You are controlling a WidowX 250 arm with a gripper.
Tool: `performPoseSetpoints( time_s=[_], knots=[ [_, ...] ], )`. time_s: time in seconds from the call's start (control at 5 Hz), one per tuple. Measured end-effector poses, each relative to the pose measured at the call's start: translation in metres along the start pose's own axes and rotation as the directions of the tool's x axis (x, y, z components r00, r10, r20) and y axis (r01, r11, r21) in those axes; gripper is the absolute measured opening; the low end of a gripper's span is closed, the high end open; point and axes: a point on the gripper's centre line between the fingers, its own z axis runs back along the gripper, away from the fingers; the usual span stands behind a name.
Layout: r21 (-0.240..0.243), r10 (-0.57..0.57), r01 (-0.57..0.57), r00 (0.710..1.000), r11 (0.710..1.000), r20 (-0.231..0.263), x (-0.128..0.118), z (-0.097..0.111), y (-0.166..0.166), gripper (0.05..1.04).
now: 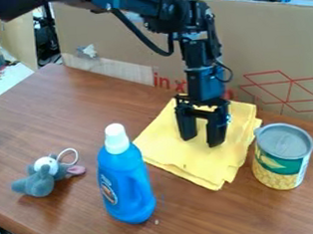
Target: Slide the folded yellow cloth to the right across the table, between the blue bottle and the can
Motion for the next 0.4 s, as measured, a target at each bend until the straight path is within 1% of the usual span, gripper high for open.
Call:
performPoseSetpoints(
  time_s=[0.2, 0.4],
  knots=[
    [0.053, -0.003, 0.002, 1.0, 0.999, 0.026, 0.005, 0.015, 0.003, 1.001],
    [0.16, 0.024, -0.039, 0.996, 0.986, 0.089, -0.009, 0.072, 0.0, 1.001]
  ],
)
